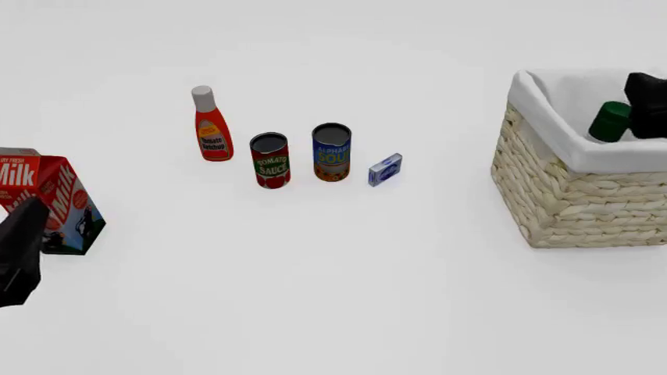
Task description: Pick the salad dressing and place it in the basket.
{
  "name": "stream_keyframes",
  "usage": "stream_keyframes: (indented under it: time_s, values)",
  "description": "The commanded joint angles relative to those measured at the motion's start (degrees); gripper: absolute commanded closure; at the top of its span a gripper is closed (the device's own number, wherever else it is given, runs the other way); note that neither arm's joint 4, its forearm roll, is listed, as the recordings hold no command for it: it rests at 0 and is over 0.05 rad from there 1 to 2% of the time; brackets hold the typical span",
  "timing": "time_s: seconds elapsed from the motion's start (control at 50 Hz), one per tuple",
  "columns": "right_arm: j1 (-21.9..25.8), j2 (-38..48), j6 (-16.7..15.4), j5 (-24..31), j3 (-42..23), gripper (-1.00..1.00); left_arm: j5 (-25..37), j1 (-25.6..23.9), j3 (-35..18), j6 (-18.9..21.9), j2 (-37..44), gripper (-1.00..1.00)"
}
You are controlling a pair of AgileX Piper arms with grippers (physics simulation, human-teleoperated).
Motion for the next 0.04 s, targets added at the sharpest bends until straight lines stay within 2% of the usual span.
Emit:
stream_keyframes:
  time_s: [0.02,0.04]
  values:
    - [1.46,-8.4,0.59,3.56,3.63,-1.0,0.52,-0.17,-0.52,-0.04,-0.28,-1.0]
    - [1.79,-9.34,0.74,4.07,4.05,-1.0,0.48,-0.19,-0.82,-0.06,-0.11,-1.0]
